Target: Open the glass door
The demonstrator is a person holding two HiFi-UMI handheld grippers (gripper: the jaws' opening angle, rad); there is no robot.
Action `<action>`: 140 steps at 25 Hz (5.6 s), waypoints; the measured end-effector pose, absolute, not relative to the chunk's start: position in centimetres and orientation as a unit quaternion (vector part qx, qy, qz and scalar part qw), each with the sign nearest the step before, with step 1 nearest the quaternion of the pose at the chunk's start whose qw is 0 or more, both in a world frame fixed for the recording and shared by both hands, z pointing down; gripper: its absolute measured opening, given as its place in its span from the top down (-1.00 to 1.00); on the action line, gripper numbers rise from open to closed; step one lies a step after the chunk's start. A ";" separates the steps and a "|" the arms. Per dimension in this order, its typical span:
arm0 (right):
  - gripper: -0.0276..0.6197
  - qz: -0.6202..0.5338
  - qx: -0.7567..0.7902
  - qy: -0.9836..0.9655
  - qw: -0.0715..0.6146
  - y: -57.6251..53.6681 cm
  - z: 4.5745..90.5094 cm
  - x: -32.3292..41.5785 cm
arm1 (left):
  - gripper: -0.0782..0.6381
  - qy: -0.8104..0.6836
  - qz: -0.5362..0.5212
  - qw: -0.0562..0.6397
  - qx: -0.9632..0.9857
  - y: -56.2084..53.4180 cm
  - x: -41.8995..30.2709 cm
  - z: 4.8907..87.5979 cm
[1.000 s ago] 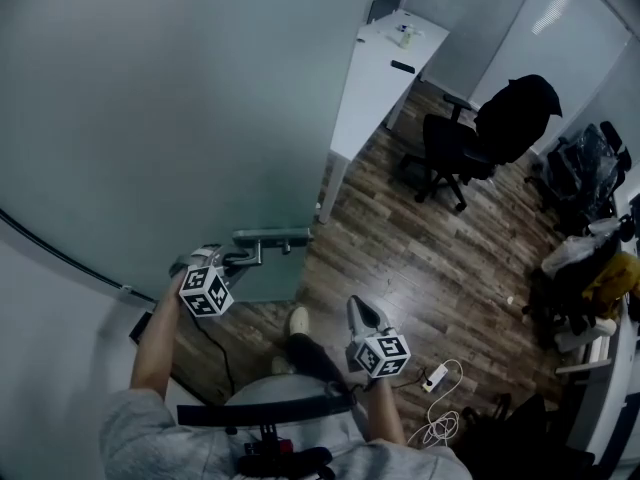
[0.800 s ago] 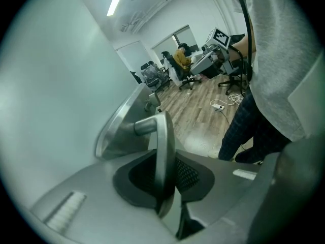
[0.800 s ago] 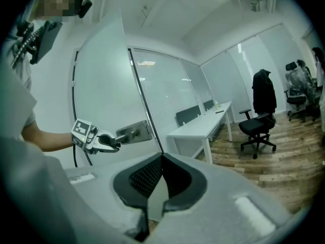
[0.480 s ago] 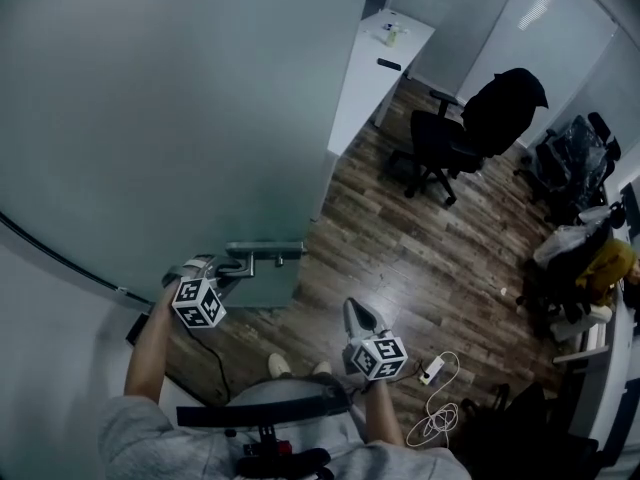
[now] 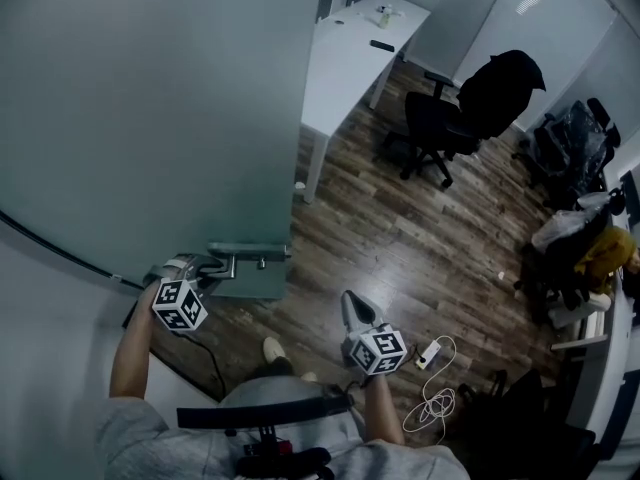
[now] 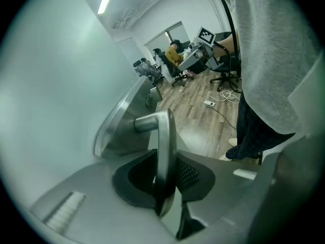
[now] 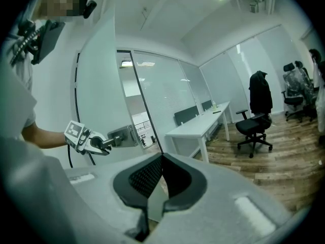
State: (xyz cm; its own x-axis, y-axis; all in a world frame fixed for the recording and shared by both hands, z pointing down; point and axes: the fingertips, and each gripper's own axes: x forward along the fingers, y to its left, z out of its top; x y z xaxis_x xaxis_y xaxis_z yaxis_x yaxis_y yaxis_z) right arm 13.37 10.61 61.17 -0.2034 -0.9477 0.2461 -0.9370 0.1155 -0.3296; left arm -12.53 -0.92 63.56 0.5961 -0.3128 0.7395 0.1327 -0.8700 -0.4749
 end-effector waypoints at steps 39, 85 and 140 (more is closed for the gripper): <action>0.91 -0.220 -0.585 0.781 -0.009 17.6 62.6 10.2 | 0.56 0.016 -0.481 0.278 -0.831 9.5 -17.2 64.8; 0.91 -0.207 -0.542 0.814 -0.006 18.9 61.7 7.3 | 0.17 0.118 -0.466 0.207 -0.852 13.4 -19.4 60.0; 0.91 -0.156 -0.543 0.824 0.032 23.7 55.4 6.6 | 0.77 0.368 -0.033 -0.012 -0.929 21.0 -10.4 50.6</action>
State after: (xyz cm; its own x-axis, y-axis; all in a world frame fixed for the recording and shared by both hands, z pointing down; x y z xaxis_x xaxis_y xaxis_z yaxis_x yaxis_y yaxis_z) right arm 6.57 23.71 55.39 -0.4077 -0.9056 0.1166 -0.8858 0.3612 -0.2913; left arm -10.42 21.00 50.57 0.7271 -0.6829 0.0707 -0.6845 -0.7290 -0.0015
